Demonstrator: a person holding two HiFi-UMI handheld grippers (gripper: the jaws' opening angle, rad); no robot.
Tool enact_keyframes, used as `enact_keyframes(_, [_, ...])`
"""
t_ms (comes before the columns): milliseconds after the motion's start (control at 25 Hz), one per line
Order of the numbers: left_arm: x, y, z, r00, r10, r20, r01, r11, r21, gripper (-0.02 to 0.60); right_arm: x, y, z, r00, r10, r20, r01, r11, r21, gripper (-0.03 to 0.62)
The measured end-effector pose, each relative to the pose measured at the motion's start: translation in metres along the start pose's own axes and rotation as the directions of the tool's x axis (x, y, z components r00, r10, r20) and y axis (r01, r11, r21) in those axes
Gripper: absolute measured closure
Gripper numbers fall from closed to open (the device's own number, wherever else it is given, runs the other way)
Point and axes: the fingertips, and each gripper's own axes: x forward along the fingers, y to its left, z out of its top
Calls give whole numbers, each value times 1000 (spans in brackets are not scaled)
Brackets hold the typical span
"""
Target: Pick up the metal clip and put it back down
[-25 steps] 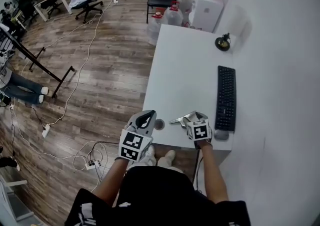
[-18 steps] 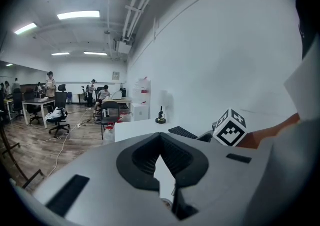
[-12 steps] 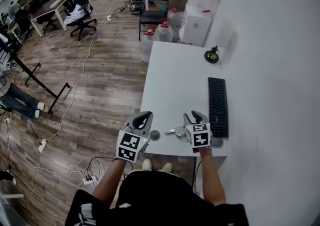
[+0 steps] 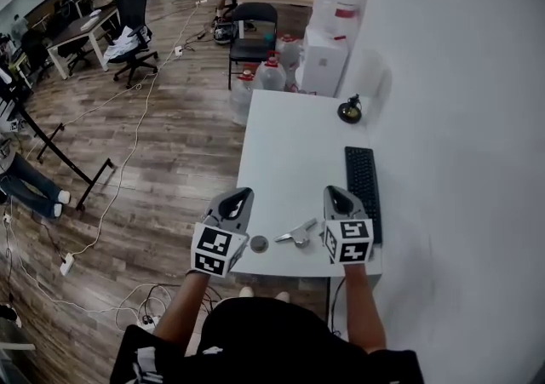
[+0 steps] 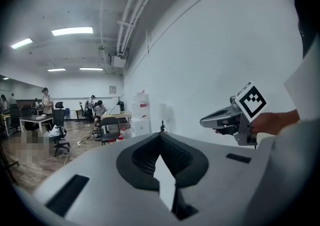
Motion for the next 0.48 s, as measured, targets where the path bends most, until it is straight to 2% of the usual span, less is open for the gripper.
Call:
enact_keyframes(280, [-1, 12, 29, 997, 20, 68, -18, 999, -28, 560, -29, -4, 56, 988, -23, 151, 30, 999, -42, 559])
enact_keyframes(480, [-8, 9, 52, 989, -20, 144, 35, 994, -101, 560, -44, -4, 79, 973, -29, 227, 39, 998, -39, 559])
